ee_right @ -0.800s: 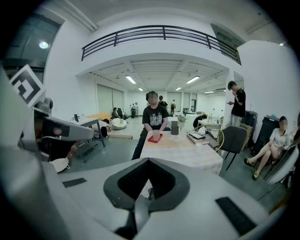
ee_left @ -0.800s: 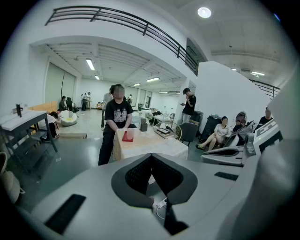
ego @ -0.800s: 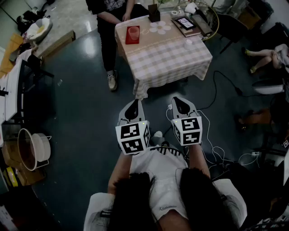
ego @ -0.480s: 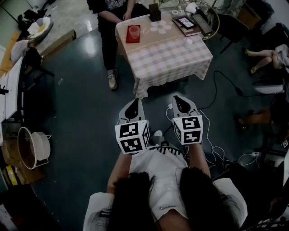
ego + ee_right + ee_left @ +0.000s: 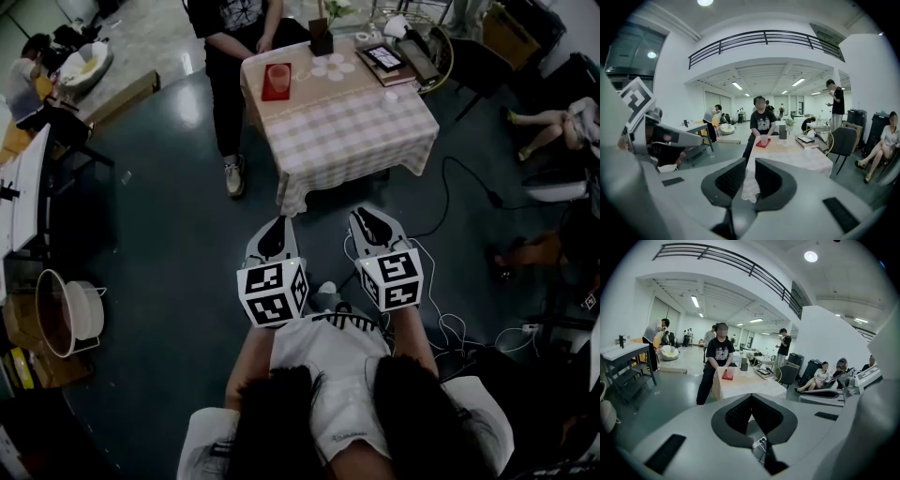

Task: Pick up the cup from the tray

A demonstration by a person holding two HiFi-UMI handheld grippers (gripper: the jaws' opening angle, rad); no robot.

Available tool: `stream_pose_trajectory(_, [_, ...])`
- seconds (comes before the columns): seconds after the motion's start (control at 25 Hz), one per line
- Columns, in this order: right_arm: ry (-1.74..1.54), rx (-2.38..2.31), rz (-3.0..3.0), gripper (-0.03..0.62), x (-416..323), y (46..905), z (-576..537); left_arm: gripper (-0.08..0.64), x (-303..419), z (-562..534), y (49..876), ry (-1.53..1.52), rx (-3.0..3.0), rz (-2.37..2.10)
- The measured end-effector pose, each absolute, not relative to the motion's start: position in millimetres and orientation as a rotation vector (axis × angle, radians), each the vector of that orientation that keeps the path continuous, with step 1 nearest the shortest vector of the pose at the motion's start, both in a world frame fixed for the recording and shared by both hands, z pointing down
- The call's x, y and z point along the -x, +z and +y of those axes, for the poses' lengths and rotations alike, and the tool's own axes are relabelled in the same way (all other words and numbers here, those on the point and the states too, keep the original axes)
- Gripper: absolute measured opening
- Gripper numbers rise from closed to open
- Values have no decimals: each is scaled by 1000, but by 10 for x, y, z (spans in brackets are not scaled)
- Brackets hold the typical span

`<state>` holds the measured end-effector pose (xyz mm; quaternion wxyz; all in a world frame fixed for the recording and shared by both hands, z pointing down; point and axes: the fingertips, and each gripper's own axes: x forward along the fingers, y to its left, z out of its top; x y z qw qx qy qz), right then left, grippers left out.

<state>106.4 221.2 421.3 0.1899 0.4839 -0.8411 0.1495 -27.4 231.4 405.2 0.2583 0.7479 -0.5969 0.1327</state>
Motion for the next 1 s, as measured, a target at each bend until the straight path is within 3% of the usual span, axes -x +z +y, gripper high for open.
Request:
stream_pose_trajectory(0.12, [406, -1302, -2395, 175, -1040, 4219, 2232, 6, 240, 2316, 4082, 341, -2017, -1607])
stream_pose_trajectory(0.32, [414, -1367, -2428, 267, -1162, 4157, 2165, 6, 205, 2283, 4129, 328, -1999, -1598])
stream_pose_trajectory(0.56, [401, -1405, -2460, 342, -1224, 4080, 2001, 6, 249, 2156, 4115, 313, -1987, -1610])
stream_pose_trajectory(1.0, [357, -1428, -2459, 367, -1105, 4005, 1290, 6, 376, 1455, 4140, 299, -2003, -1589])
